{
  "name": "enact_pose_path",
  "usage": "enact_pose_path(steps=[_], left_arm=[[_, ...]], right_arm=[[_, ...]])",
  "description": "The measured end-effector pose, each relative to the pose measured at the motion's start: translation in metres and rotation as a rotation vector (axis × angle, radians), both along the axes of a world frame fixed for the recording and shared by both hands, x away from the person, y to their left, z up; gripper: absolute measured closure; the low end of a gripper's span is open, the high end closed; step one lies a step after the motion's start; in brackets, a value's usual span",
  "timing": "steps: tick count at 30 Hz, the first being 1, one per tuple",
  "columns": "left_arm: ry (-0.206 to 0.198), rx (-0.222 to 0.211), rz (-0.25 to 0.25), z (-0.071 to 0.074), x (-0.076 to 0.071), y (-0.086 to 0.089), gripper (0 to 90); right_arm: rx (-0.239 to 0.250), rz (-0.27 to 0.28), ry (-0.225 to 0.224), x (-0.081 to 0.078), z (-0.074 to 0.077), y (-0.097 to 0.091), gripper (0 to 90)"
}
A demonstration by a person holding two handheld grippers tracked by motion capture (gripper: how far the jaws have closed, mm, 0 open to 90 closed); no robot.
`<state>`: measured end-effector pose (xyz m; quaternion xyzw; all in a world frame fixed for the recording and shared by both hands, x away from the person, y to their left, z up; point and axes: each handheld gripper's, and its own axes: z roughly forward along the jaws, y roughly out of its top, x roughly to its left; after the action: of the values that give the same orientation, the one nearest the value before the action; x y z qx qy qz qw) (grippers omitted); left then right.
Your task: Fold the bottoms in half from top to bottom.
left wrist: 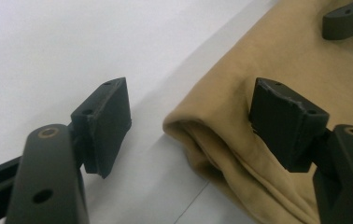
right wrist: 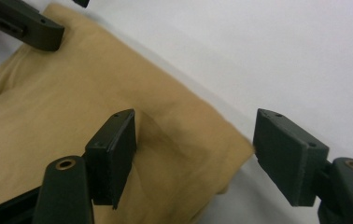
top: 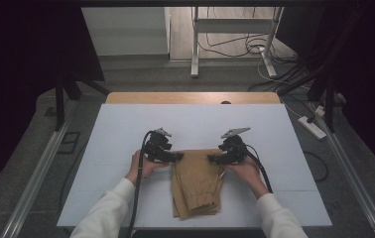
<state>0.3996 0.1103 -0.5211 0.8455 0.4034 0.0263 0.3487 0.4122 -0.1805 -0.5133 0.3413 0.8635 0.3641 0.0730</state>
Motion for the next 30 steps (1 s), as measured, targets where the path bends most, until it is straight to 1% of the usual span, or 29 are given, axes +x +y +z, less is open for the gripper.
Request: enact_pose_path(steps=[3,8,11,13,15,16,17,18,20,22,23,25,26,28,30], left_arm=[[0.016,0.002,-0.004,-0.003,0.001,-0.001,27.8],[0.024,0.032,-0.024,-0.008,0.001,-0.005,27.5],[0.018,0.035,-0.026,-0.008,0.000,-0.006,27.8],[0.020,0.028,-0.027,-0.009,-0.001,-0.006,29.5],[0.022,0.019,-0.034,-0.009,-0.002,-0.006,34.5],[0.023,0.012,-0.043,-0.009,-0.003,-0.006,39.4],[0.020,0.014,-0.044,-0.009,-0.004,-0.007,43.8],[0.016,0.024,-0.048,-0.008,-0.005,-0.008,46.1],[0.023,0.018,-0.053,-0.008,-0.006,-0.008,52.3],[0.033,0.005,-0.057,-0.008,-0.006,-0.007,57.7],[0.038,-0.004,-0.058,-0.008,-0.006,-0.007,60.5],[0.033,-0.006,-0.062,-0.008,-0.007,-0.007,65.3],[0.028,-0.002,-0.064,-0.007,-0.007,-0.007,67.7],[0.004,0.016,-0.073,-0.006,-0.010,-0.009,69.9],[-0.004,0.021,-0.076,-0.005,-0.011,-0.010,71.6]], right_arm=[[-0.012,0.012,0.001,0.000,-0.002,0.002,31.0],[-0.024,0.029,0.025,0.001,-0.008,0.005,31.0],[-0.029,0.035,0.024,0.000,-0.008,0.005,32.0],[-0.024,0.040,0.028,0.001,-0.008,0.005,33.7],[-0.021,0.049,0.034,0.000,-0.008,0.005,37.9],[-0.022,0.052,0.036,0.000,-0.008,0.005,40.9],[-0.023,0.053,0.037,-0.001,-0.008,0.005,43.4],[-0.031,0.055,0.034,-0.001,-0.007,0.005,45.8],[-0.024,0.064,0.050,-0.002,-0.007,0.005,55.4],[-0.022,0.073,0.055,-0.003,-0.007,0.006,61.6],[-0.026,0.080,0.056,-0.004,-0.006,0.006,63.7],[-0.027,0.086,0.055,-0.005,-0.006,0.007,67.1],[-0.032,0.089,0.054,-0.005,-0.006,0.008,68.6],[-0.031,0.092,0.050,-0.006,-0.005,0.008,70.1],[-0.039,0.096,0.042,-0.007,-0.004,0.008,70.9]])
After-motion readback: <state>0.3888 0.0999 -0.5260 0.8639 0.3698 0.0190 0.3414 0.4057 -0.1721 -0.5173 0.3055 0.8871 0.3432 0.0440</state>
